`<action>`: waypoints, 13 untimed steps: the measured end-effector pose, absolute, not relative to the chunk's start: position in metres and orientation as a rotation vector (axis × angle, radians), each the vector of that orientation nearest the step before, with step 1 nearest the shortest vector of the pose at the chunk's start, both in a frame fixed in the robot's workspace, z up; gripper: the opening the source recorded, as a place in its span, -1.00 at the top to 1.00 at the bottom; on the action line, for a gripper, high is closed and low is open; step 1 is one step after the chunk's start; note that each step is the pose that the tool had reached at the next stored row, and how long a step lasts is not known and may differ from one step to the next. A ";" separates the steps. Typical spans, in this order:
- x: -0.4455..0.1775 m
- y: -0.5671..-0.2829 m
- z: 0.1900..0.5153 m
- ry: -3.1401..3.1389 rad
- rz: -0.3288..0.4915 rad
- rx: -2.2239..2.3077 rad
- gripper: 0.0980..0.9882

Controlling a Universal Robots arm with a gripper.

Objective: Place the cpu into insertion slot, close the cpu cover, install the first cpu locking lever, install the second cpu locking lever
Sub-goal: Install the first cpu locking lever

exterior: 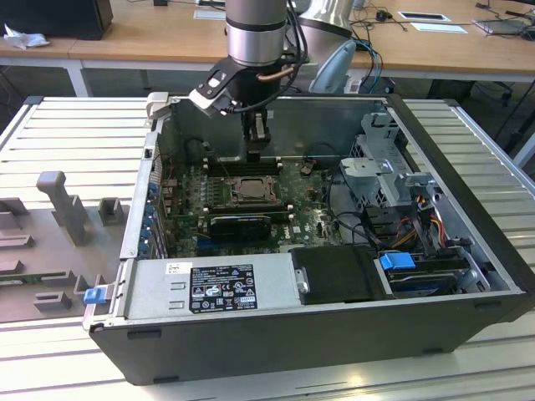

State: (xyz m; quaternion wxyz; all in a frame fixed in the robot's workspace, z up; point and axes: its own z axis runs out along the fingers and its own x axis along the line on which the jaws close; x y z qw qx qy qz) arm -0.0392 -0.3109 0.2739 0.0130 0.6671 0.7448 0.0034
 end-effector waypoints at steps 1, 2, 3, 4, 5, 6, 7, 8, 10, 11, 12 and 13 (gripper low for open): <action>-0.039 -0.311 0.274 2.341 0.011 2.057 0.89; -0.039 -0.311 0.274 2.362 0.011 2.032 0.89; -0.039 -0.311 0.274 2.382 0.012 2.009 0.89; -0.039 -0.311 0.274 2.402 0.012 1.984 0.89; -0.039 -0.311 0.274 2.435 0.012 1.943 0.89; -0.039 -0.311 0.274 2.481 0.012 1.884 0.89; -0.039 -0.311 0.274 2.506 0.012 1.851 0.89; -0.039 -0.311 0.274 2.523 0.013 1.828 0.89; -0.039 -0.311 0.274 2.553 0.013 1.786 0.89; -0.039 -0.311 0.274 2.576 0.013 1.752 0.89; -0.039 -0.311 0.274 2.584 0.013 1.740 0.89; -0.039 -0.311 0.274 2.592 0.013 1.728 0.89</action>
